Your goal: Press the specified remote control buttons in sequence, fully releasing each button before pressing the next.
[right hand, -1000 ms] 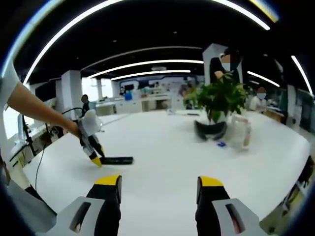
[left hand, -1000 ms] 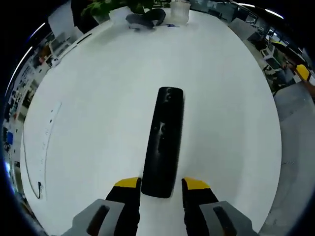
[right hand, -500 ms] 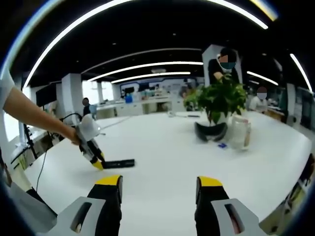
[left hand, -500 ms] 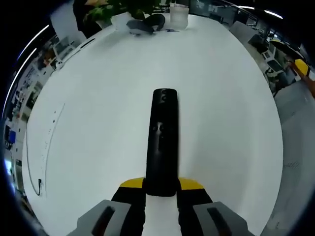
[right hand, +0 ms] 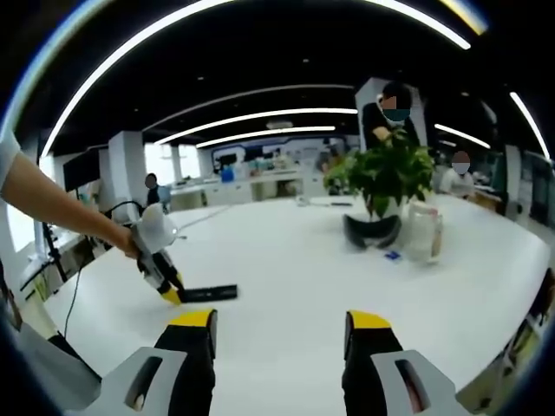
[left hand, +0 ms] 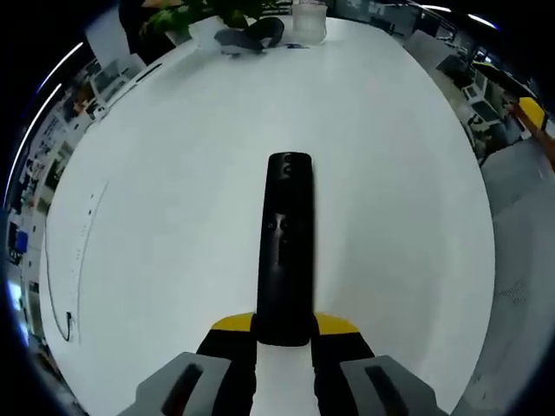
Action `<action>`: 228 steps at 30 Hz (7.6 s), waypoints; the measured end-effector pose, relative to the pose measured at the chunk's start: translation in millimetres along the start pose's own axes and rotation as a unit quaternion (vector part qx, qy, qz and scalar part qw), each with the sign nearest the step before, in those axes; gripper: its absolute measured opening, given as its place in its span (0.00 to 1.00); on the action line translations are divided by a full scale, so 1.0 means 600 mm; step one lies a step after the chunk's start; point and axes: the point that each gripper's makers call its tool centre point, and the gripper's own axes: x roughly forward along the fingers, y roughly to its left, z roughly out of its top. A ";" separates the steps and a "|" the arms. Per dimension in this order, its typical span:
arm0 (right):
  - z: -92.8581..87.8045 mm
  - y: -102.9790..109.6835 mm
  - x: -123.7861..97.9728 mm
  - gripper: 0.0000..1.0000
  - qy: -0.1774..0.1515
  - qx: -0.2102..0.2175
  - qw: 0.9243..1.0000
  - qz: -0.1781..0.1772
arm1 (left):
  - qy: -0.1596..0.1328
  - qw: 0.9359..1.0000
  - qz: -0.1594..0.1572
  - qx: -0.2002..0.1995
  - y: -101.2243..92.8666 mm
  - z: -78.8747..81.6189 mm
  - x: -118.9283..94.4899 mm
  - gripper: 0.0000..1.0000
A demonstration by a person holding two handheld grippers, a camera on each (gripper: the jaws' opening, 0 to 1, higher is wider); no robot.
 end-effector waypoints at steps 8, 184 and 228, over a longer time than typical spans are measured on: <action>-0.002 0.003 -0.004 0.55 0.000 -0.003 1.000 0.002 | 0.016 1.000 -0.002 0.013 -0.025 -0.004 0.001 0.22; -0.111 0.063 -0.007 0.00 0.217 0.023 0.973 0.073 | -0.020 0.998 0.015 -0.058 -0.355 -0.064 -0.032 0.23; -0.208 0.164 0.062 0.00 0.408 0.259 0.858 0.175 | -0.211 0.975 0.020 -0.069 -0.384 -0.058 -0.040 0.23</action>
